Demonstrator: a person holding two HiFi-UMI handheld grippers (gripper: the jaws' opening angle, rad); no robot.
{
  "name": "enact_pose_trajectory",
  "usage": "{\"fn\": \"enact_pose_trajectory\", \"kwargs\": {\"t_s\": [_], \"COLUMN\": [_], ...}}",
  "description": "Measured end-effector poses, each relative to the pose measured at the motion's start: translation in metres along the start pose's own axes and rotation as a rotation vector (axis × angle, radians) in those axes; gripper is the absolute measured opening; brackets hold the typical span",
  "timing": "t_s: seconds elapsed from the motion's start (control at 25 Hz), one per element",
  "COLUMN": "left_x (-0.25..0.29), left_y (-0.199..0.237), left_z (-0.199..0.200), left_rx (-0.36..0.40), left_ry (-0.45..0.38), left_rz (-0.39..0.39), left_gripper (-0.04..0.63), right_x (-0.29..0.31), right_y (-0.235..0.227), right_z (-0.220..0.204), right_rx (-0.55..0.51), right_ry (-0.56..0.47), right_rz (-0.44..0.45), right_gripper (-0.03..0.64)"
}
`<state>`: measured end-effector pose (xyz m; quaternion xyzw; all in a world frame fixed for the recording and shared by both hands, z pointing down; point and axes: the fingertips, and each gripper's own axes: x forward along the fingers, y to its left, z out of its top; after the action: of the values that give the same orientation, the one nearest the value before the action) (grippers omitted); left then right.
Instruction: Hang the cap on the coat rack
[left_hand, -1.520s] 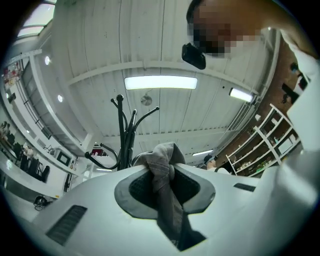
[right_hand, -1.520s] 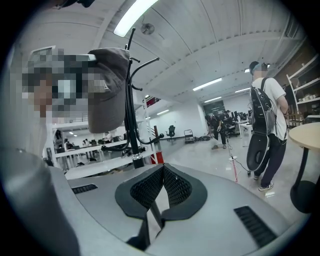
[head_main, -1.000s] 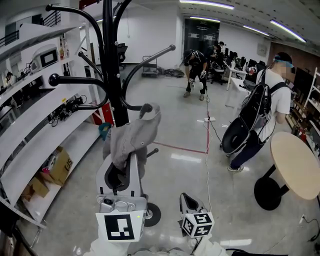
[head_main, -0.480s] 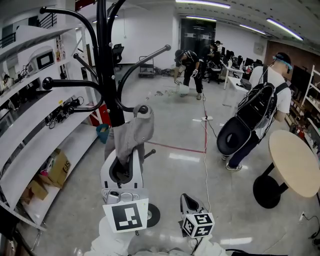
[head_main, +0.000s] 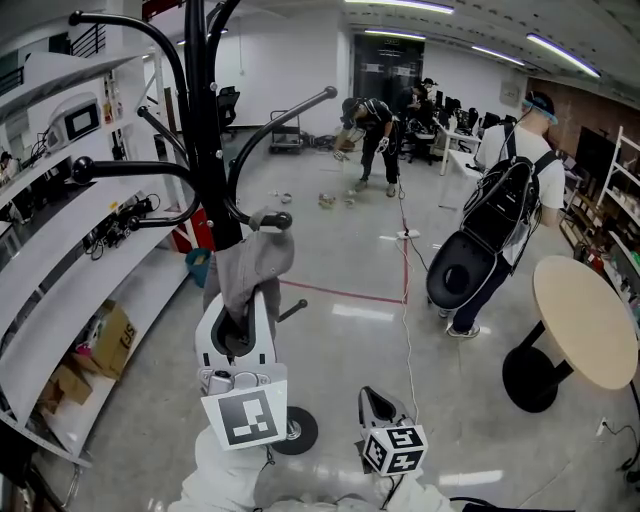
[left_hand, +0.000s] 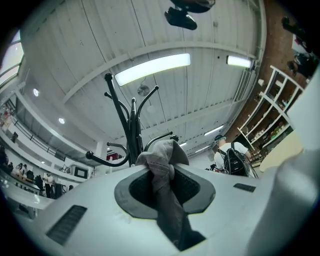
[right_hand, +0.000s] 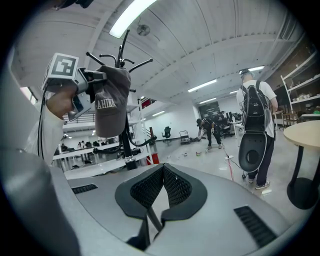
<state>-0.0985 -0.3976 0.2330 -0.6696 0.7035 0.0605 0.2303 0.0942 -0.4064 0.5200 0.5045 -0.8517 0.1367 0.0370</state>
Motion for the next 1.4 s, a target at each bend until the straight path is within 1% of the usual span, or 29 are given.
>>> {"fn": "enact_pose_trajectory", "kwargs": {"t_s": [0.16,0.44,0.6,0.68,0.92,1.08,1.4], "left_x": [0.006,0.014,0.011,0.008,-0.001,-0.008,-0.025], "left_y": [0.005,0.01,0.008,0.005,-0.002,-0.008,-0.018], "left_z": [-0.011,-0.036,-0.052,-0.056,-0.057,-0.066,-0.074], "left_rx": [-0.015,-0.007,-0.034,-0.046,-0.056,-0.074,-0.085], "left_ry": [0.022,0.062,0.091,0.092,0.058,0.08,0.089], "left_rz": [0.004,0.028,0.035,0.037,0.052,0.038,0.019], "left_gripper": [0.066,0.066,0.066,0.066,0.066,0.066,0.069], "right_x": [0.0,0.003,0.003,0.003,0.0,-0.004,-0.009], "right_y": [0.0,0.002,0.001,0.0,0.002,0.005,0.013], "right_z": [0.002,0.002,-0.001,-0.002,-0.006,-0.011,-0.018], "right_rx": [-0.002,-0.011,-0.015,-0.017,-0.018,-0.02,-0.019], "right_ry": [0.004,0.008,0.019,0.023,0.035,0.047,0.059], "right_rz": [-0.007,-0.005,-0.006,-0.003,0.007,0.017,0.035], "right_gripper": [0.011,0.011,0.011,0.011,0.011,0.011,0.011]}}
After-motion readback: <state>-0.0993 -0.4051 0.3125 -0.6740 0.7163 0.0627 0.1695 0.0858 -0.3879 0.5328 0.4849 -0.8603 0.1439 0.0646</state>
